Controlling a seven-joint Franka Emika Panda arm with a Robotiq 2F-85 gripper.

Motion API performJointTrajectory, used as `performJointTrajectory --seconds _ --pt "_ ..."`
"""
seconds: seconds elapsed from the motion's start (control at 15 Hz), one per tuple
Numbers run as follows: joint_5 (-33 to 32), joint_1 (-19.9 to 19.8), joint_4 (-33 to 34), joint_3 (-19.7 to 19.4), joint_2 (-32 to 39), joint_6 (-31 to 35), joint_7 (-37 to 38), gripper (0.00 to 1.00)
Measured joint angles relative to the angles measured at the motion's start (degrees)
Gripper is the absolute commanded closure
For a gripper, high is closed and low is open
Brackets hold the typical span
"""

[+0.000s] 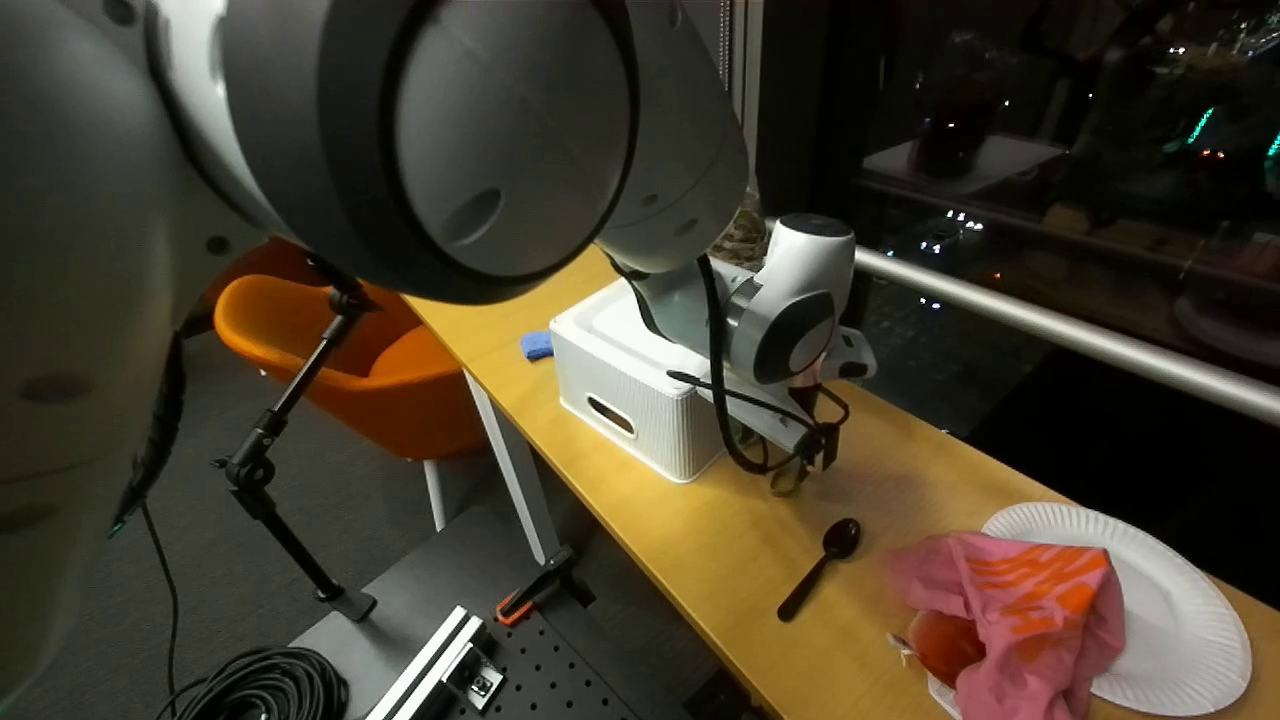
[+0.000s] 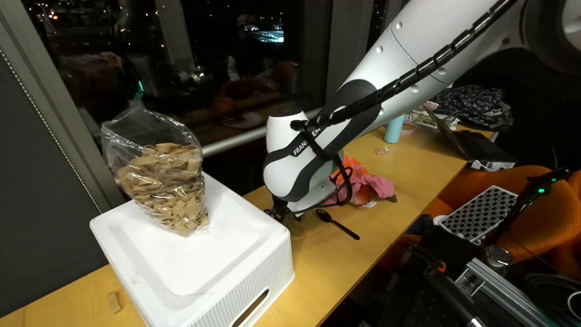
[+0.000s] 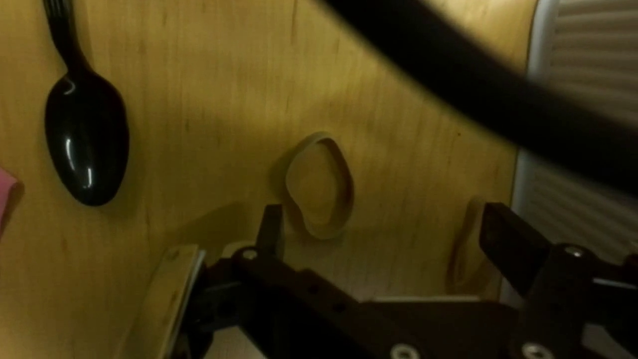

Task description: Pick the three brown rubber bands from the table and put them in the clear rubber band bag one by one

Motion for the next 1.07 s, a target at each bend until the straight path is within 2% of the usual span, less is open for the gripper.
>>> performJointTrajectory --seconds 0.73,0.87,0.93,1.0,1.07 --pt "-0.01 0.01 3.42 -0.02 4.07 0.0 1.66 0.0" --pt "-0.02 0.01 3.63 -0.02 4.16 0.0 1.66 0.21" --pt "-0.03 0.02 3.68 -0.01 4.16 0.0 1.66 0.29" --pt "-0.06 0.01 3.77 -0.1 4.13 0.0 1.69 0.31" --pt "-0.06 0.01 3.84 -0.26 4.08 0.0 1.74 0.24"
